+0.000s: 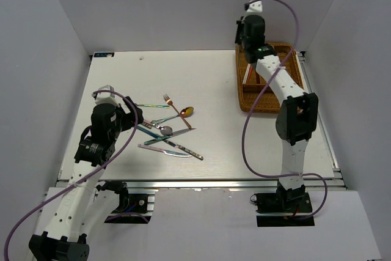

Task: Sort the eating utensils into containers

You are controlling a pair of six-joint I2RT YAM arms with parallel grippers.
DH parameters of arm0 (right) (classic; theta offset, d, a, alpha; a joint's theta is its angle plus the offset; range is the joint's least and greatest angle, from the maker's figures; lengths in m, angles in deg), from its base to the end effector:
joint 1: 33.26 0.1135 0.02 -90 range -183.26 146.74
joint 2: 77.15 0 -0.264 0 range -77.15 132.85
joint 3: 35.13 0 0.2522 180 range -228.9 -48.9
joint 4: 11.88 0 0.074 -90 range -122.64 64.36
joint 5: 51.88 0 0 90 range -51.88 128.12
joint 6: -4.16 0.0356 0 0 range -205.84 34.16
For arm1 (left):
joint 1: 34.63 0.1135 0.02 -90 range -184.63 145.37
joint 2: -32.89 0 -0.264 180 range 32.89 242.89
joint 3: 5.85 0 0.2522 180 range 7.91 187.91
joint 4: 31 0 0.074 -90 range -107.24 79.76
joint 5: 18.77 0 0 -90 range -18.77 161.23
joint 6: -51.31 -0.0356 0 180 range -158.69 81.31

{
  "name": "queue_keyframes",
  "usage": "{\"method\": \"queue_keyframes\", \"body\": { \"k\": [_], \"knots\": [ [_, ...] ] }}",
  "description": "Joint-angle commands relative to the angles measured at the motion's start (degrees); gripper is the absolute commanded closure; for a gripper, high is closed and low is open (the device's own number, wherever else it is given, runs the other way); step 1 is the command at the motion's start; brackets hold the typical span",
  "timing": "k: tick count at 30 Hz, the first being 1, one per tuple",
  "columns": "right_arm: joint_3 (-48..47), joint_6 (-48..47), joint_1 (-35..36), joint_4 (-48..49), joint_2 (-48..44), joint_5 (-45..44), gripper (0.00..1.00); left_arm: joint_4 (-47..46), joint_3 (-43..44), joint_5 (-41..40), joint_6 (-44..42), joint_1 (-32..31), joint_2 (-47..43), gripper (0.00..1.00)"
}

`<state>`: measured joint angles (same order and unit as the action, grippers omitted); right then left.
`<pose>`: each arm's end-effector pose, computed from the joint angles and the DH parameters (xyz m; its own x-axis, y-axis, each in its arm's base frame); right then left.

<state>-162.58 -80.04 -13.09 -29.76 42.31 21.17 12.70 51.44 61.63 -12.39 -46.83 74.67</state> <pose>0.4786 0.1647 0.3599 -0.1665 0.0418 -0.9852 -0.0436 0.9978 0.0497 0.1599 -0.0285 0.3053 -0.4426 -0.3513 -0.8251 -0.1466 0.9360 -0.3199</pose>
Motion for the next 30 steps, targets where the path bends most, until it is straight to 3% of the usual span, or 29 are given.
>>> {"method": "queue_keyframes", "body": {
  "k": [1, 5, 23, 24, 25, 27, 30],
  "knots": [
    [6.1, -2.4, -1.0, 10.9, 0.5, -4.0, 1.00, -0.7, -0.6, 0.6, -0.6, -0.4, -0.2, 0.02],
    [16.1, -5.5, -2.1, 25.4, -0.8, -4.9, 1.00, -0.7, -0.8, 0.4, -0.6, -1.1, 0.3, 0.02],
    [13.1, -4.0, -6.9, 24.3, 6.6, -4.1, 0.98, -0.8, -0.6, 0.7, -0.6, -1.4, 2.9, 0.02],
    [12.9, -3.9, -7.0, 23.8, 6.6, -4.1, 0.91, -0.7, -0.6, 0.7, -0.6, -1.4, 2.9, 0.02],
    [12.8, -3.3, -6.9, 22.6, 6.6, -4.4, 0.70, -0.7, -0.6, 0.7, -0.6, -1.4, 2.7, 0.02],
    [12.5, -2.0, -6.9, 21.1, 5.9, -5.8, 0.46, -0.7, -0.6, 0.7, -0.6, -1.5, 2.5, 0.02],
    [10.3, 0.6, -6.7, 15.0, 3.3, -4.1, 0.29, -0.8, -0.7, 0.7, -0.6, -1.4, 2.2, 0.02]
  ]
}}
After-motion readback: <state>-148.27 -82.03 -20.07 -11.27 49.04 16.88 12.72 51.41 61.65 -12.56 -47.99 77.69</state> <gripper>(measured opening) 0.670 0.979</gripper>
